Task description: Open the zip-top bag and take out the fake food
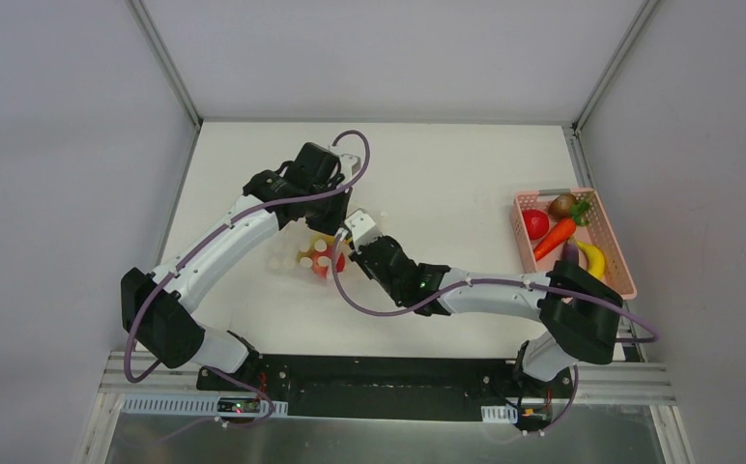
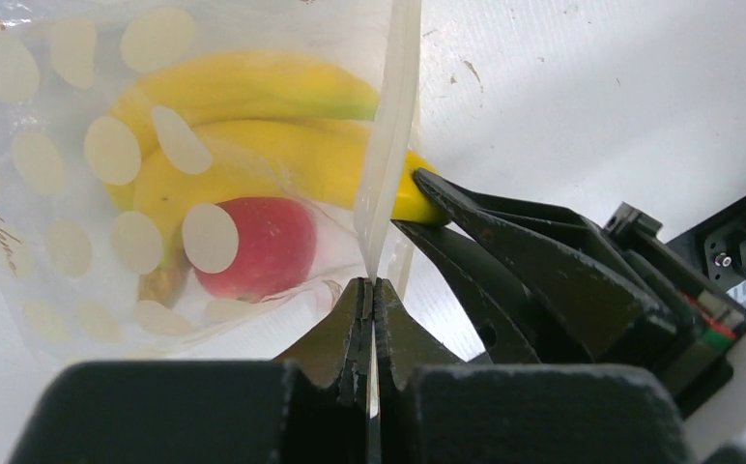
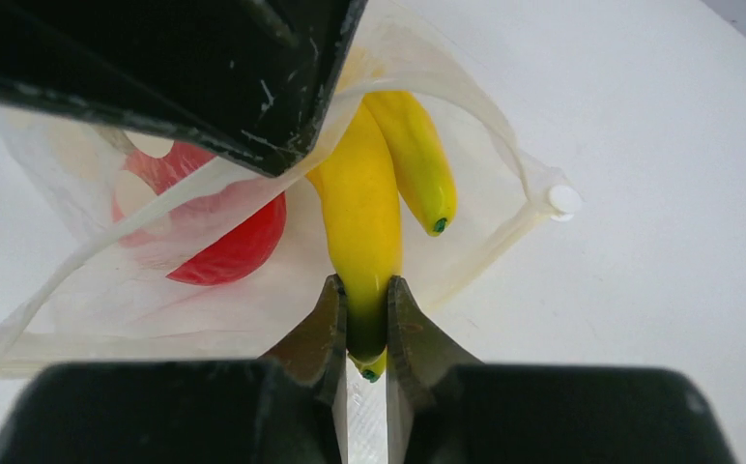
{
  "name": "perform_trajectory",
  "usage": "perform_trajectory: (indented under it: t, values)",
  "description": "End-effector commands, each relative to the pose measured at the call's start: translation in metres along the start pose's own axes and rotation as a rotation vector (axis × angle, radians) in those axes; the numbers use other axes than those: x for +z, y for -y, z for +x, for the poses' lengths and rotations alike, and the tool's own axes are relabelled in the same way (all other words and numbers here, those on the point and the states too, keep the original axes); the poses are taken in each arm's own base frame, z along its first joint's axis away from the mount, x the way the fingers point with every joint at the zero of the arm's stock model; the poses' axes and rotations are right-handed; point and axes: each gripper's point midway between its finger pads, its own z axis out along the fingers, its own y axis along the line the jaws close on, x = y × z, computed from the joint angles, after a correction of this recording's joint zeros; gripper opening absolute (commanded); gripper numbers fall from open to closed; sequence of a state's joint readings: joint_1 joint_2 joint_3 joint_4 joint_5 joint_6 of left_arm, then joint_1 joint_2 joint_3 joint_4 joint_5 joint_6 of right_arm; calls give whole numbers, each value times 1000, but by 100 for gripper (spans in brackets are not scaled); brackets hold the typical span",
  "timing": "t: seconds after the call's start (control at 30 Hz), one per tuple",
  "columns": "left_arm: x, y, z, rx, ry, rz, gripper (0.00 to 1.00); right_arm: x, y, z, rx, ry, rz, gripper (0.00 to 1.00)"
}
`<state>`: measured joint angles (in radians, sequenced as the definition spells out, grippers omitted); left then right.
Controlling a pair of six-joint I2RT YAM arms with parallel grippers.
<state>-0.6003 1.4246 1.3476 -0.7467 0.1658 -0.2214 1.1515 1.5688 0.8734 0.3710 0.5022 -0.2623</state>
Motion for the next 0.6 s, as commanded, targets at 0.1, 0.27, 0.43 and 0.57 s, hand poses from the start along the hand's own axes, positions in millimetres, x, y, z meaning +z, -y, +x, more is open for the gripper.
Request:
perform_trajectory:
  t: [0.1, 0.27, 0.43, 0.57]
  values:
    - [-3, -10, -6, -17, 19, -44, 0, -30, 30, -37, -101, -33, 225, 0]
    - [-4, -11, -7, -18, 24, -50, 0, -45, 34, -44, -55, -82, 291, 0]
    - [-6, -12, -8, -21, 33, -51, 0, -55, 35, -40, 45, -106, 325, 0]
    - [-6, -13, -8, -27, 37, -49, 0, -60, 42, -36, 127, -104, 390, 0]
